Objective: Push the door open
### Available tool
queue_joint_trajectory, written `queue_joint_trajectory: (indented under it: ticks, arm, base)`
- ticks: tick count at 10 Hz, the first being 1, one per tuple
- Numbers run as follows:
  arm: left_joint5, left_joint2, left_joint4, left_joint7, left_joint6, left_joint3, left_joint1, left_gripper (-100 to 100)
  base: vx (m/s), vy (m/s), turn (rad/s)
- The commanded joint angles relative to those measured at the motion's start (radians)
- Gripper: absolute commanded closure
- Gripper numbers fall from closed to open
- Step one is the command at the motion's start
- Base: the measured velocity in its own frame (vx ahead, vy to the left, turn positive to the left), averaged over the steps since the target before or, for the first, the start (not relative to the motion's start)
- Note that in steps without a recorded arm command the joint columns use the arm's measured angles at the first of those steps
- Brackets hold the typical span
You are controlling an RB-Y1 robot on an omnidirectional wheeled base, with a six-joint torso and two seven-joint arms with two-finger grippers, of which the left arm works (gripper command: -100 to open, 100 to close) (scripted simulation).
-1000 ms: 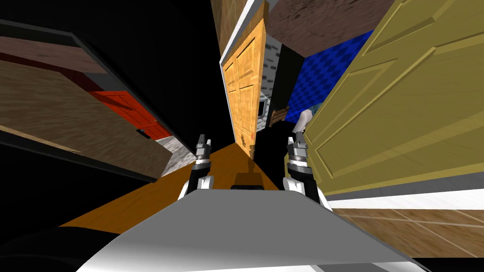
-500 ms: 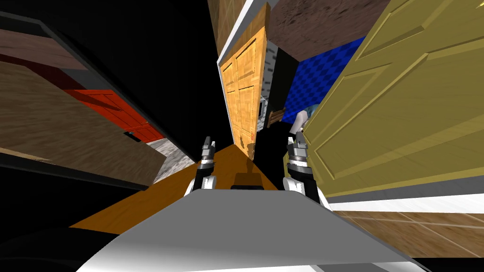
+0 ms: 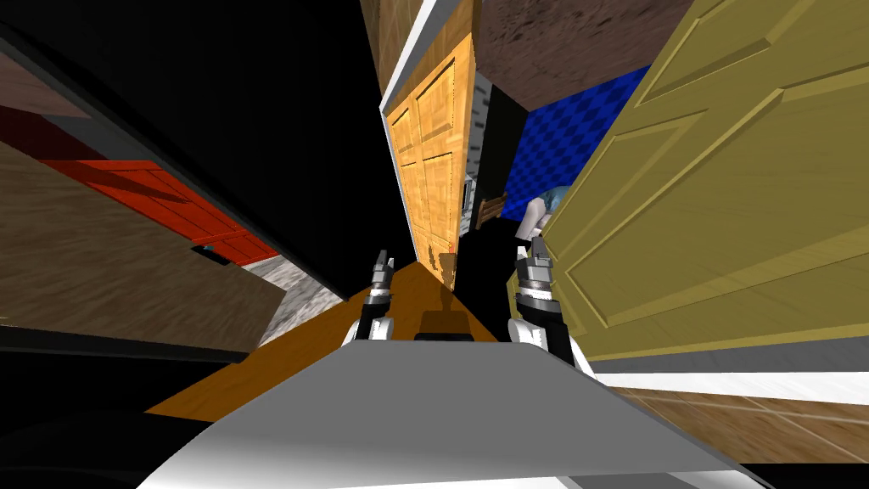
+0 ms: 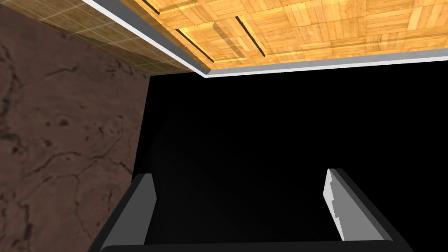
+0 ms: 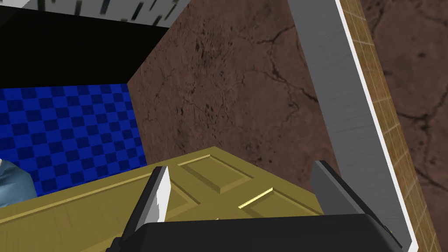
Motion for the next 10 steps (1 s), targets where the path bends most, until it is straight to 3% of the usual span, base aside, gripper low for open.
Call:
queue_joint_trajectory:
  ticks: [1, 10]
  arm:
    - [0.001, 0.006, 0.040, 0.004, -0.009, -0.014, -0.015, -100]
    - [0.010, 0.040, 0.297, 0.035, -0.082, -0.101, -0.089, -100]
  base:
    - [0.109, 0.046, -0.116]
    - [0.090, 0.046, -0.126]
